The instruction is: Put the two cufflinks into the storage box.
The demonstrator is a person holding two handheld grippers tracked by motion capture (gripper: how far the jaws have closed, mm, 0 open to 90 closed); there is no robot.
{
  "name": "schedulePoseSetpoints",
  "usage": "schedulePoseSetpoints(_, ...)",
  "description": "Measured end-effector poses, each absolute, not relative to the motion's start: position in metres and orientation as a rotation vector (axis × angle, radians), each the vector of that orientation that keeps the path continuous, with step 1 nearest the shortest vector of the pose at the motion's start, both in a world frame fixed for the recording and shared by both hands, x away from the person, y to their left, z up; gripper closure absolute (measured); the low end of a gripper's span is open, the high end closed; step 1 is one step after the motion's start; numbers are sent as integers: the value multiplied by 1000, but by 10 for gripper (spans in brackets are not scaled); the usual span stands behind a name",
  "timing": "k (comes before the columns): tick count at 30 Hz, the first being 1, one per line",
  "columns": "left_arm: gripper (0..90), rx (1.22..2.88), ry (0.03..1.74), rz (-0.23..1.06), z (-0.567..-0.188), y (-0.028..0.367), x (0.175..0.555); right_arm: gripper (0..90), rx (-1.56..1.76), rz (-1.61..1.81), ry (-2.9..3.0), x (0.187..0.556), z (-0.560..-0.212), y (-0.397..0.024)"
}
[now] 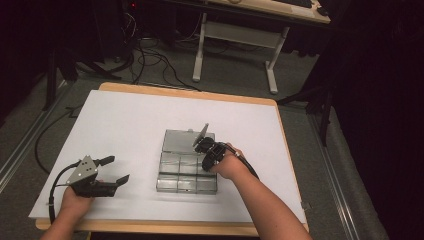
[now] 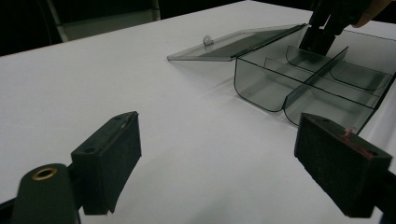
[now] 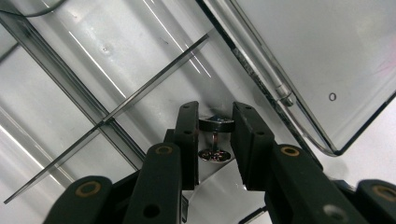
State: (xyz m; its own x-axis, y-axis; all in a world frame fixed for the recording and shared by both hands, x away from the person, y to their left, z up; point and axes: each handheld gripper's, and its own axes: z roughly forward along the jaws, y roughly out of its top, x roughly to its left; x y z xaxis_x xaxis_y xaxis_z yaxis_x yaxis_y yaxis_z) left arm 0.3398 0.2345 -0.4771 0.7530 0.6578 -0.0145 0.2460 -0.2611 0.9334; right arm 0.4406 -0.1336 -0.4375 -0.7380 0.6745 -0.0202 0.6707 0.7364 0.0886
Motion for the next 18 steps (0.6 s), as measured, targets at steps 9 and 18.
schedulePoseSetpoints(9,153,1837,700,463,-477,234,340,687,1124,112,2874,437,-433,-132)
schedulePoseSetpoints(18,153,1834,702,461,-477,234,340,684,1117,160,2865,435,-409,-133)
